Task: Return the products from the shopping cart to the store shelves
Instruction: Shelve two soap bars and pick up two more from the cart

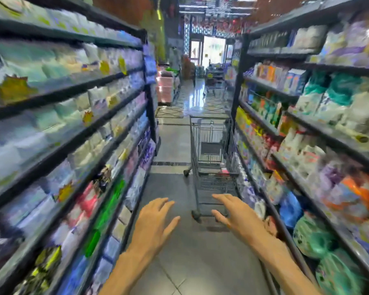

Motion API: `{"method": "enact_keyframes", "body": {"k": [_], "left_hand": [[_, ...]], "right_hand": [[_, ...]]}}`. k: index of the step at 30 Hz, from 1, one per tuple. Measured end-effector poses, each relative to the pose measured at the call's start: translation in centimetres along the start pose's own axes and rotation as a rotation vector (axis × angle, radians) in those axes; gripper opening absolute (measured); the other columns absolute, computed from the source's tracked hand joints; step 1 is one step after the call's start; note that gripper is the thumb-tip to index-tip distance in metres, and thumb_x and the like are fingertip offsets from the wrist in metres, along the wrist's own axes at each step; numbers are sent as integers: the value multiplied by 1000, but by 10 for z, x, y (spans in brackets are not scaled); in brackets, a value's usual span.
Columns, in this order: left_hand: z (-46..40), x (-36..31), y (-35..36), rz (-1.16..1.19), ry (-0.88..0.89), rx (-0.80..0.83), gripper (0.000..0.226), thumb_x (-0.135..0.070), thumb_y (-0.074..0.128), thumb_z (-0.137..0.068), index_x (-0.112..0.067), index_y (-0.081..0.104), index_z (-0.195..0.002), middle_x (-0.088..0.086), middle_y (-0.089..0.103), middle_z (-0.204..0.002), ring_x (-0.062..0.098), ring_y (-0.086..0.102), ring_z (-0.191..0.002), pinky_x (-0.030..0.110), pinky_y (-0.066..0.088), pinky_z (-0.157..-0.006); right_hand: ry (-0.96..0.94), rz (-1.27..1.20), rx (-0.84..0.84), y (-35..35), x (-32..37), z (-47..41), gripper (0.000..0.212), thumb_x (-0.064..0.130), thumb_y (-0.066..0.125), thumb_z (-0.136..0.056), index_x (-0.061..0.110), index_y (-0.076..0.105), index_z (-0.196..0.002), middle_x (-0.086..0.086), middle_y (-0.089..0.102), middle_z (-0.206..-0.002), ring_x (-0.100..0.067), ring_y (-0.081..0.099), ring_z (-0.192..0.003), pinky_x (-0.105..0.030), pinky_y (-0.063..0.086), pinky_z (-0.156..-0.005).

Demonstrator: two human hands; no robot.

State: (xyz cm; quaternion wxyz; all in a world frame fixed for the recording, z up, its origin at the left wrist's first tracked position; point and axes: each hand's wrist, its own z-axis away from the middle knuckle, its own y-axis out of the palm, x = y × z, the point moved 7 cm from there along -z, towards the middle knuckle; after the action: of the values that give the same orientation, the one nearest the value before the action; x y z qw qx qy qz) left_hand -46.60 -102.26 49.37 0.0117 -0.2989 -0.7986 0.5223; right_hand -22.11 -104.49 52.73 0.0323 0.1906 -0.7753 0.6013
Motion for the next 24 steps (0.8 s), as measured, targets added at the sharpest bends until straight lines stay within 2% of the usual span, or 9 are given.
{"method": "enact_keyframes", "body": {"k": [4,7,11,13,16,21,24], "left_hand": [[-55,57,14,-22,-12,-24,52,-57,50,-93,-21,66,-126,0,64,-127,21,63,-116,36,52,-99],[-102,96,34,-43,-38,-16,54,-58,47,-92,-23,64,-129,-3,63,-129,19,61,-119,37,52,-98],[-182,148,64,-61,-49,12,52,-56,51,-93,-22,62,-132,-2,61,-132,20,58,-123,40,50,-101],[-224,174,76,-72,-66,25,51,-54,56,-93,-22,61,-133,-1,61,-133,21,57,-124,40,50,-101],[-283,208,92,-98,-83,51,53,-57,51,-95,-24,58,-136,-4,58,-136,18,55,-126,37,48,-104],[-381,260,124,-107,-87,61,52,-55,53,-95,-23,59,-136,-4,57,-136,17,53,-128,34,47,-103],[-445,288,153,-75,-68,71,55,-58,50,-94,-23,59,-136,-3,58,-136,19,55,-127,36,49,-103]], "right_hand": [[-5,-5,18,36,-10,-83,64,66,35,-88,32,48,-140,10,57,-134,-16,56,-121,-35,49,-96],[-8,-5,18,63,-27,-149,56,59,47,-92,30,49,-141,9,58,-133,-17,57,-118,-35,49,-95],[-18,-24,22,94,-57,-246,54,55,51,-94,30,47,-142,11,55,-135,-14,54,-122,-33,48,-96],[-23,-24,40,106,-73,-299,55,56,50,-94,32,43,-143,12,53,-137,-12,52,-125,-31,47,-96],[-51,14,66,121,-92,-376,58,59,47,-94,33,41,-146,12,53,-139,-11,51,-127,-28,45,-97],[-56,39,90,139,-124,-484,59,59,47,-94,30,42,-145,10,53,-140,-14,51,-128,-34,47,-100],[-38,66,87,149,-151,-540,59,61,42,-93,29,44,-143,9,54,-139,-15,52,-126,-32,47,-97]]}}
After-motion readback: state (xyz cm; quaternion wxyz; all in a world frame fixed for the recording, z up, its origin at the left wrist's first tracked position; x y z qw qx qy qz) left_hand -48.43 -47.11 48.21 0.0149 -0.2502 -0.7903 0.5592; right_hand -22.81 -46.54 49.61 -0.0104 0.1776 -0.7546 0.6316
